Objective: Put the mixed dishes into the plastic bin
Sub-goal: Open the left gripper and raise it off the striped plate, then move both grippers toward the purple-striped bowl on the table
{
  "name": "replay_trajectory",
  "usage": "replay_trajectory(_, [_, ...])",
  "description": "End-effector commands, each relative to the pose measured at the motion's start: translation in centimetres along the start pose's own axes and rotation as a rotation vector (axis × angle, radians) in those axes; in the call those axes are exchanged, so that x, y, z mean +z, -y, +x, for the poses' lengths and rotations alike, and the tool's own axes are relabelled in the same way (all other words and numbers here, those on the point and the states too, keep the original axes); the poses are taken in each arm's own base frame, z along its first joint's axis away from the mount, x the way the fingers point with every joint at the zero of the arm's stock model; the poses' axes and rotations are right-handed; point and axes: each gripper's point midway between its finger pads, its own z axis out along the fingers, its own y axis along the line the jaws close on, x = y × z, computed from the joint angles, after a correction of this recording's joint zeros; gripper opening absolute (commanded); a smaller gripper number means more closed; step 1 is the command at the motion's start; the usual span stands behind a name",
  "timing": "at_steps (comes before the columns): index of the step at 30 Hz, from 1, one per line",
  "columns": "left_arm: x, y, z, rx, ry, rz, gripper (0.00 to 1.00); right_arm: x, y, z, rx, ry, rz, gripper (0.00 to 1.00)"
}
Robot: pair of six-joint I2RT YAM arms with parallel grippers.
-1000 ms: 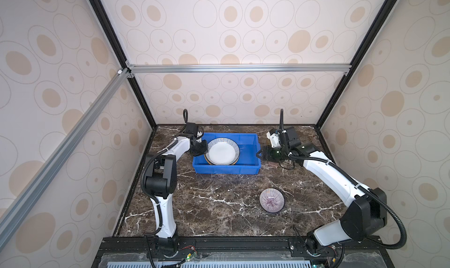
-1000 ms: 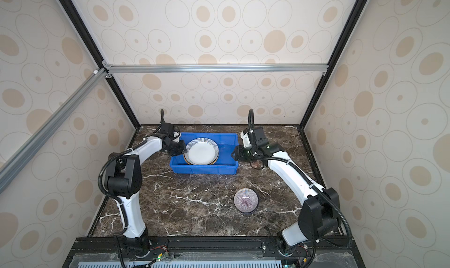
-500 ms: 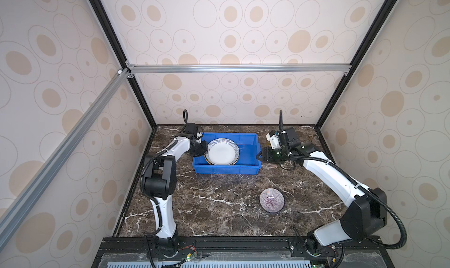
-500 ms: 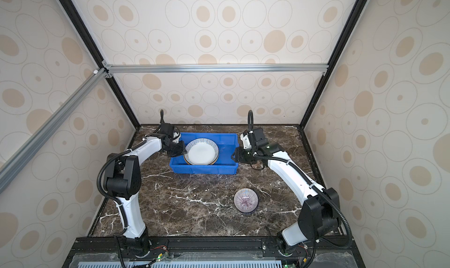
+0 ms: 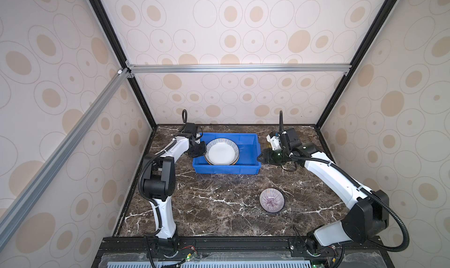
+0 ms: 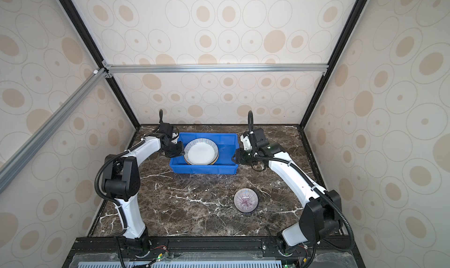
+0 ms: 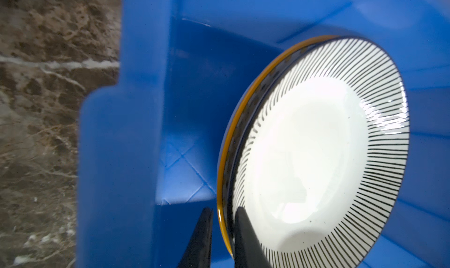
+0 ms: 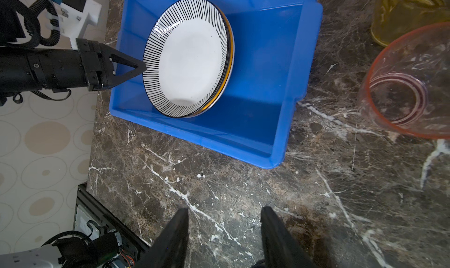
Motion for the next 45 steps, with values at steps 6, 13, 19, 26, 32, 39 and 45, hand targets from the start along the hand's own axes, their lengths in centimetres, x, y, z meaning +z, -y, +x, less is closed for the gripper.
replay_trajectory(6, [-4.4,0.6,0.2,0.041,0.053,-0.001,0.21,-1.4,-0.1,1.1,-0.021,-0.008,0.009,0.51])
replay_trajectory(13, [-7.2,0.9,1.0,0.055,0.091,0.009,0.22,-2.2,0.9,2.4,-0.042,-0.008,0.080,0.51])
replay_trajectory(19, [-9.6,1.5,1.8,0.060,0.133,0.038,0.23,-3.4,1.2,3.6,-0.051,0.004,0.101,0.51])
replay_trajectory(26, [-11.6,2.6,4.1,0.082,0.148,0.084,0.25,-4.8,1.5,5.5,-0.045,0.021,0.112,0.51])
replay_trajectory(32, [-12.5,3.9,6.9,0.141,0.140,0.072,0.28,-5.5,2.1,7.5,-0.041,0.018,0.132,0.51])
replay_trajectory(39, [-13.7,6.1,10.2,0.175,0.149,0.100,0.29,-5.9,2.7,9.8,-0.035,0.001,0.137,0.51])
replay_trajectory(45, [-14.3,8.0,13.4,0.187,0.158,0.152,0.29,-6.4,3.3,11.3,-0.038,-0.001,0.152,0.51])
